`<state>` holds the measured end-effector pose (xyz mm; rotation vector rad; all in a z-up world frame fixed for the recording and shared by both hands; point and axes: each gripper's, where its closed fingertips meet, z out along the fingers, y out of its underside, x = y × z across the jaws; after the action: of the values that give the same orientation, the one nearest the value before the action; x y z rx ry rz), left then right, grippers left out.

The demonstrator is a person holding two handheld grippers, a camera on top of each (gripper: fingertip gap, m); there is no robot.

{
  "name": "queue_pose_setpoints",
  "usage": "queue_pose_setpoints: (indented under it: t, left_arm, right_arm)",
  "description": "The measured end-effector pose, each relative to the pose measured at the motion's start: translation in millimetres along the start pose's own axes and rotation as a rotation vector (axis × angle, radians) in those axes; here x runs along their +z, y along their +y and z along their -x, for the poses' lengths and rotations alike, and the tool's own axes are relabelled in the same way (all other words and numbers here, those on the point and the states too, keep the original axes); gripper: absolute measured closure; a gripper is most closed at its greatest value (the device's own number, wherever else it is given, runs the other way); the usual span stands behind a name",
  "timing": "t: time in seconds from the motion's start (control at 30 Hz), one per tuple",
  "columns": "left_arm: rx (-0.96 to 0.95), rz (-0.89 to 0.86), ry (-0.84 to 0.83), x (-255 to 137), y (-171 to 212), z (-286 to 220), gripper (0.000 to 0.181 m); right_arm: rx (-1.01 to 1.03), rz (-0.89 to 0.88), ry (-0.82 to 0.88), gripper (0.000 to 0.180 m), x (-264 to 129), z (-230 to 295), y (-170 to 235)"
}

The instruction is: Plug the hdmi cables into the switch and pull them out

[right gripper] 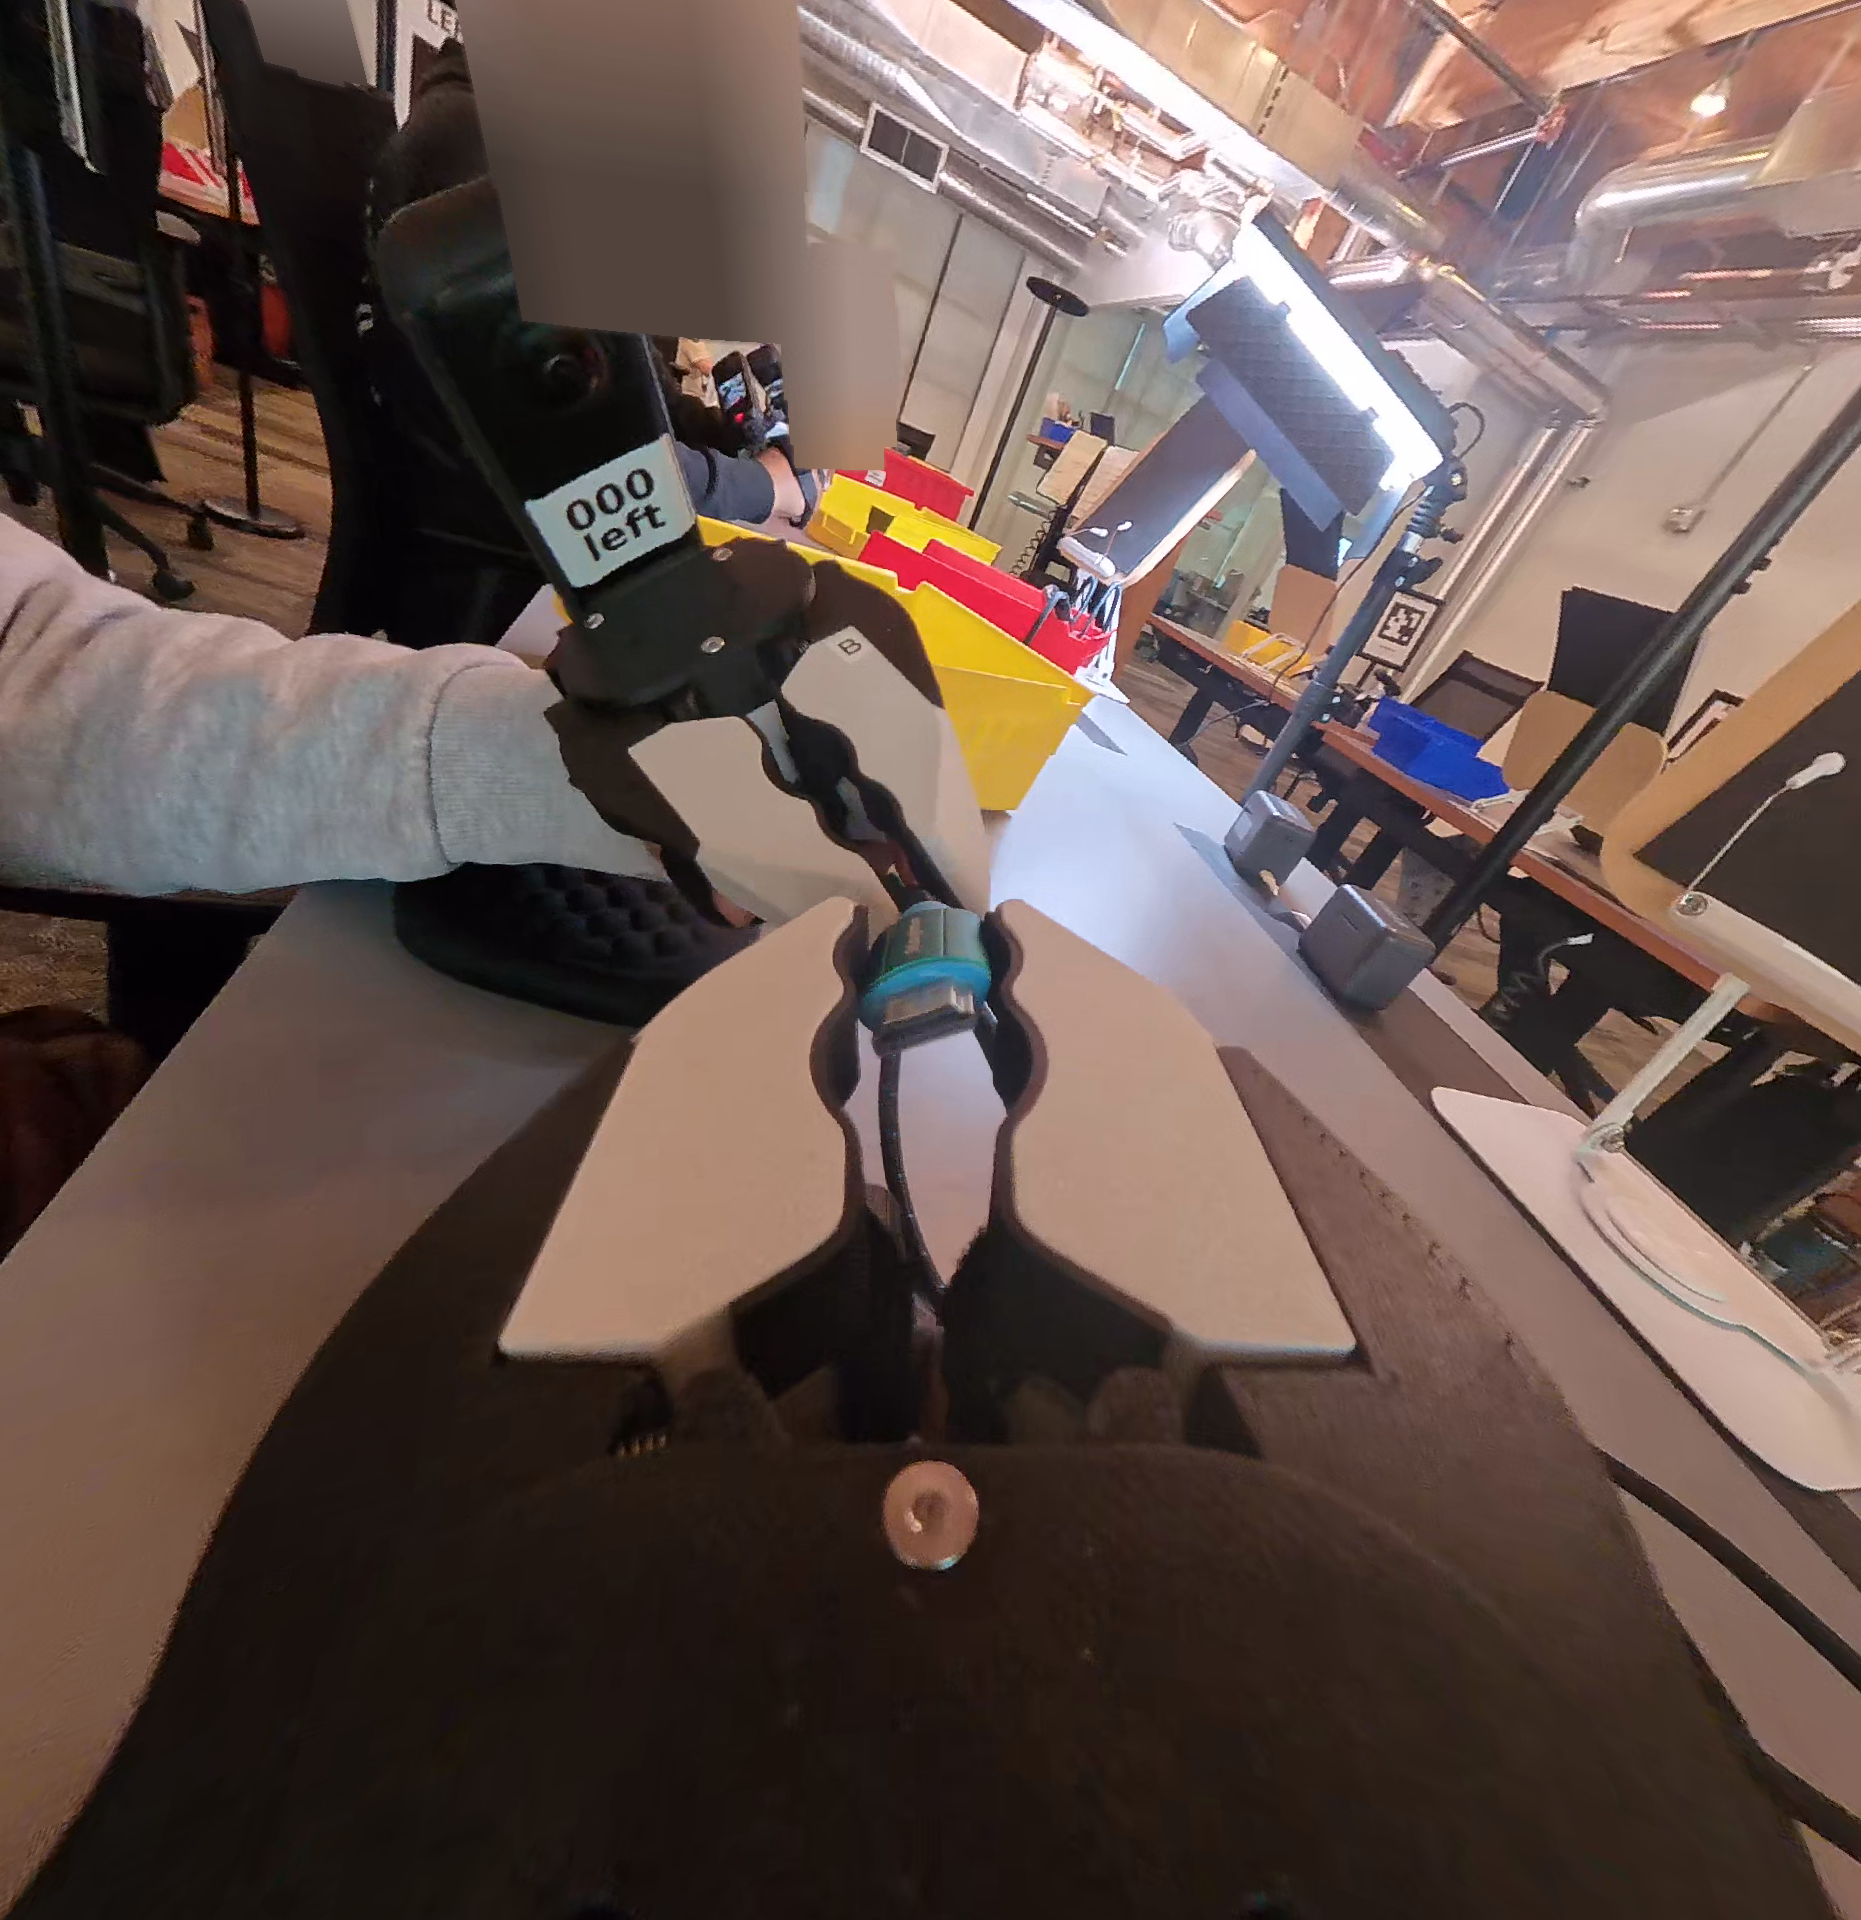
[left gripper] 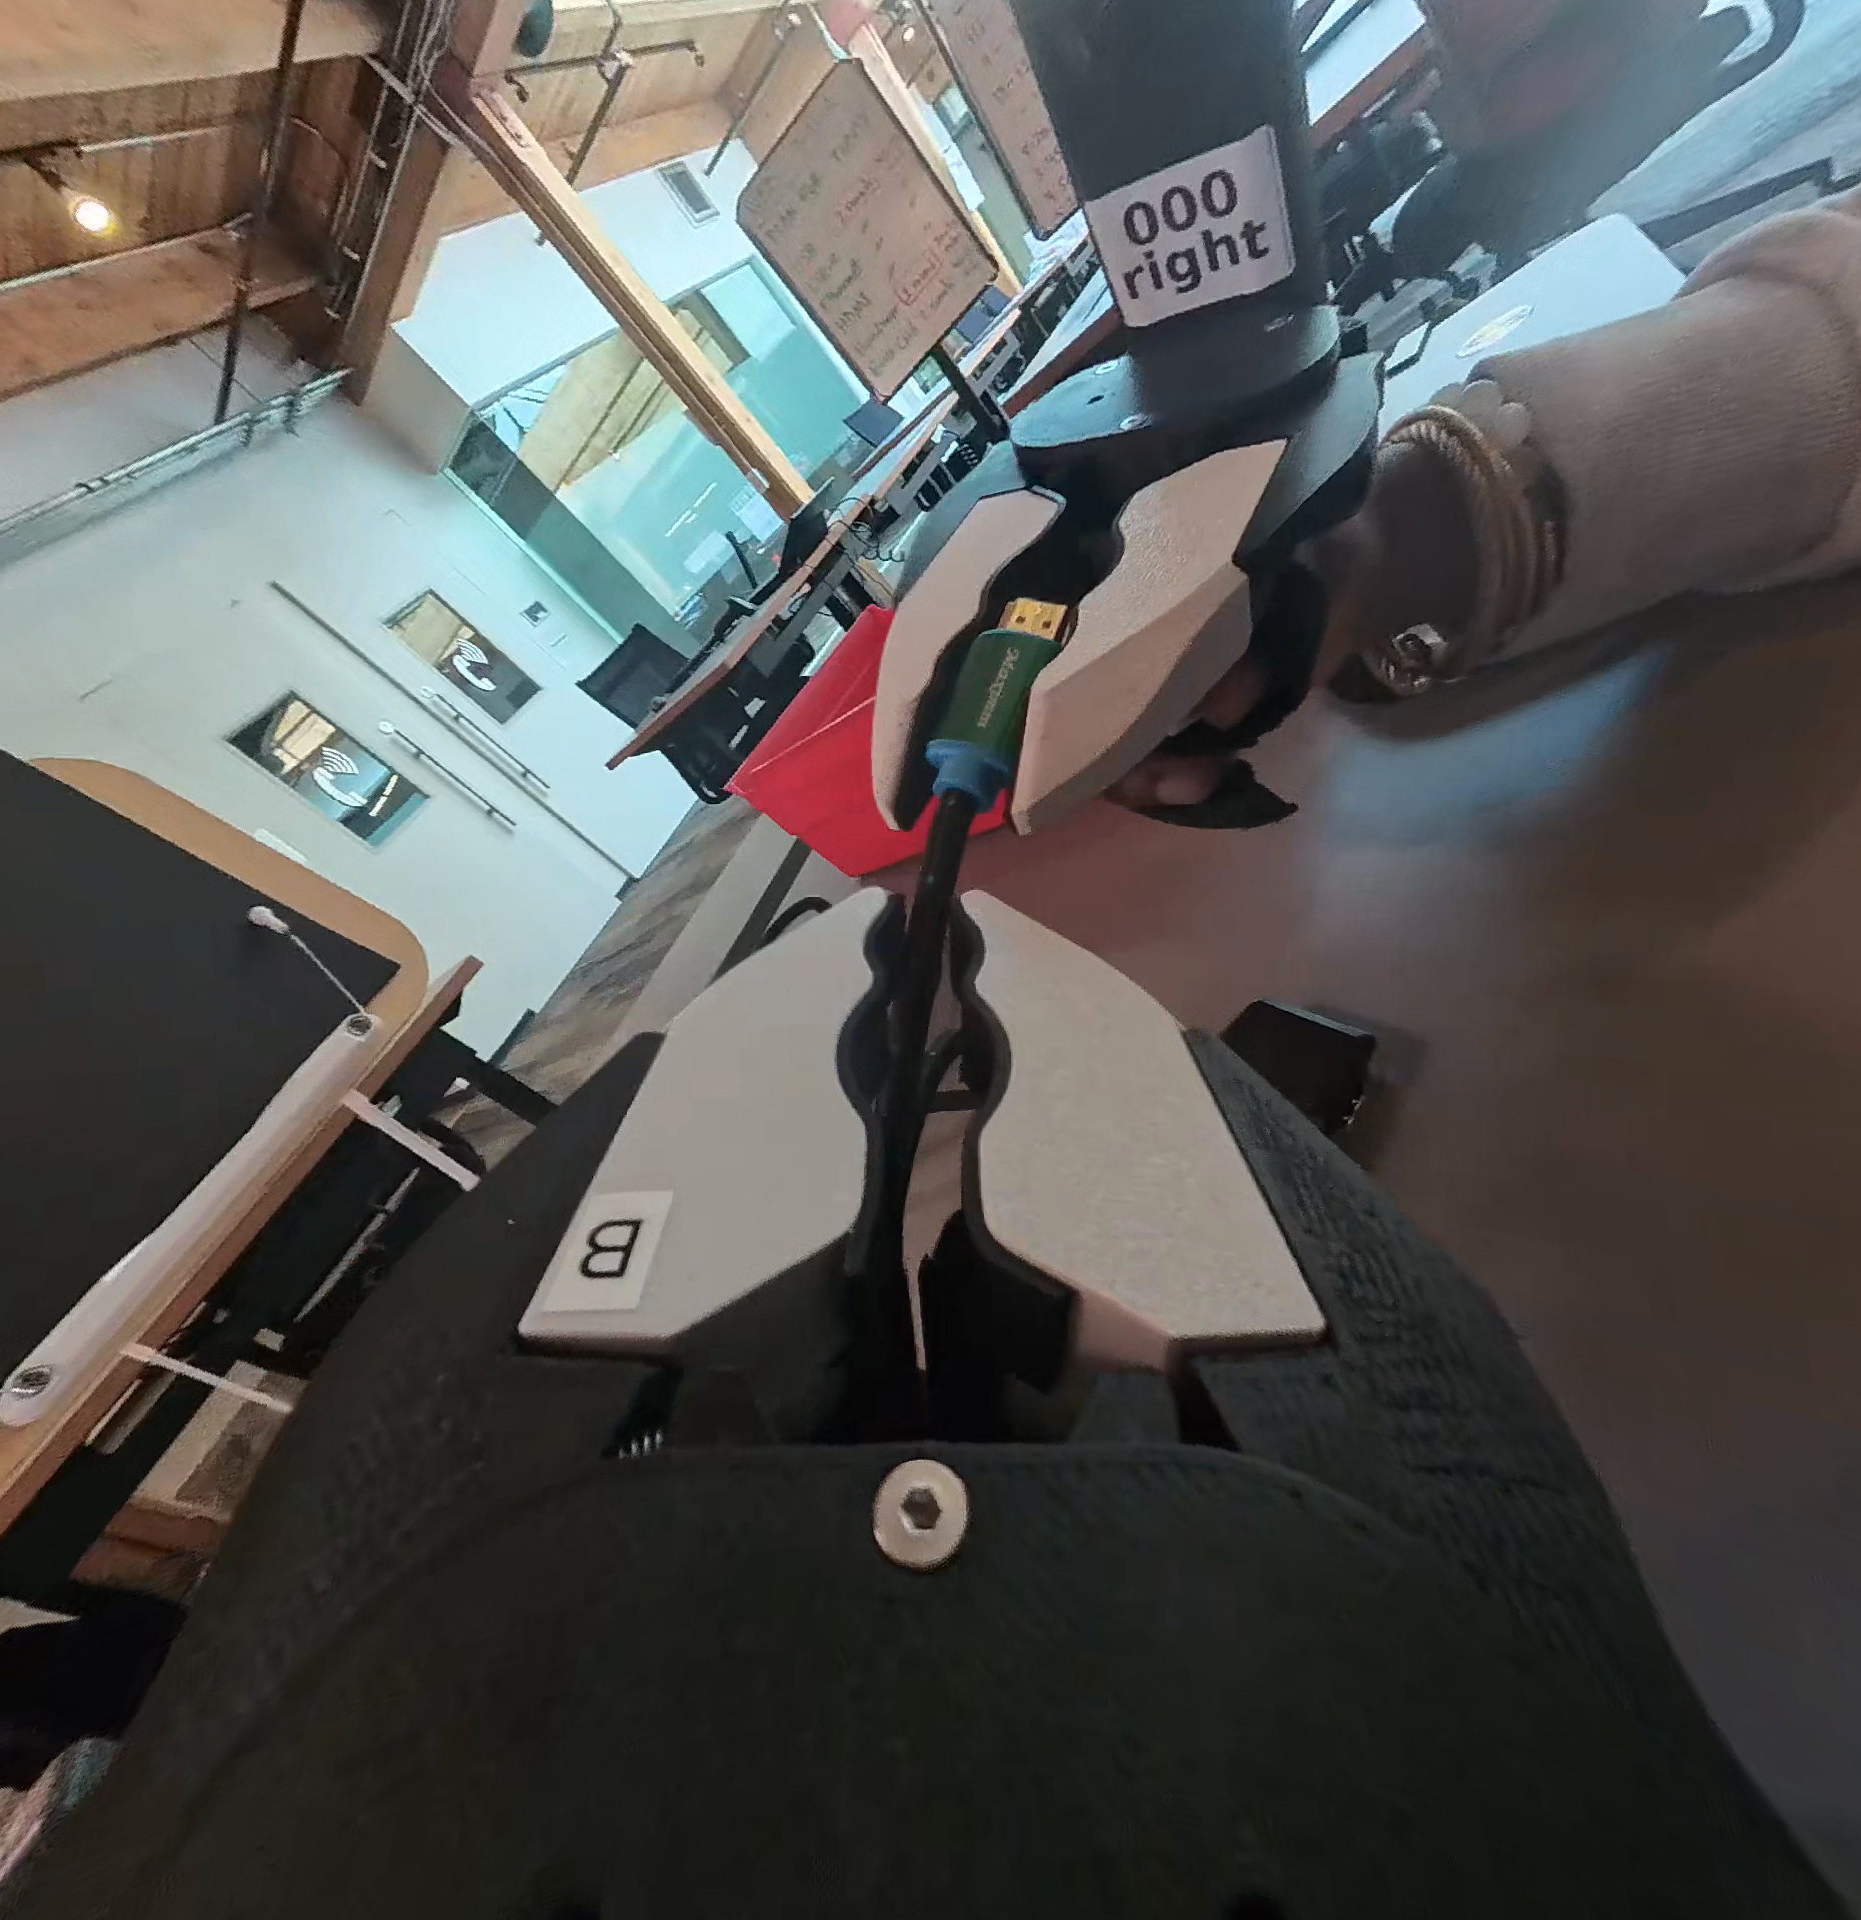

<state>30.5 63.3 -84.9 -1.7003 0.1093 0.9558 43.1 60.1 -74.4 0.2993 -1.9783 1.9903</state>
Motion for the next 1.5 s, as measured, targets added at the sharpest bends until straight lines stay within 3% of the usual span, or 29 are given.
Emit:
queue_pose_setpoints:
  t: [0.37, 0.53, 0.67, 0.83, 0.9, 1.0, 1.13, 1.23, 1.33, 1.4, 1.5]
  left_arm:
    - [-0.021, 0.052, 0.036, -1, 13, -5, 0.175]
    - [0.007, 0.062, 0.014, 0, 14, -3, 0.175]
    - [0.047, 0.087, -0.009, 1, 18, -2, 0.176]
    - [0.052, 0.086, -0.025, 2, 18, 0, 0.176]
    - [0.034, 0.081, -0.055, 2, 17, 3, 0.175]
    - [-0.076, 0.012, -0.089, -2, 7, 12, 0.152]
    - [-0.419, -0.128, -0.085, -10, -6, 28, 0.148]
    - [-0.82, -0.253, 0.118, -14, -16, 25, 0.139]
    - [-1.16, -0.402, 0.319, -24, -28, 30, 0.135]
    - [-1.301, -0.486, 0.417, -30, -34, 34, 0.134]
    - [-1.352, -0.541, 0.513, -34, -42, 31, 0.131]
  right_arm:
    - [-0.22, 0.035, 0.054, 0.147, -14, -3, -5]
    - [-0.011, 0.051, 0.037, 0.147, -11, -8, -3]
    - [0.189, 0.09, -0.005, 0.158, -10, -9, 1]
    - [0.258, 0.135, -0.014, 0.165, -8, -7, 1]
    - [0.162, 0.142, 0.007, 0.166, -7, -8, -1]
    - [-0.146, 0.222, 0.065, 0.166, -3, -8, 1]
    - [-0.613, 0.36, 0.139, 0.166, 3, -8, -2]
    - [-1.002, 0.458, 0.195, 0.167, 5, -11, -9]
    - [-1.189, 0.425, 0.205, 0.167, 11, -4, -25]
    - [-1.247, 0.361, 0.211, 0.167, 14, 1, -38]
    - [-1.314, 0.28, 0.234, 0.167, 18, 7, -56]
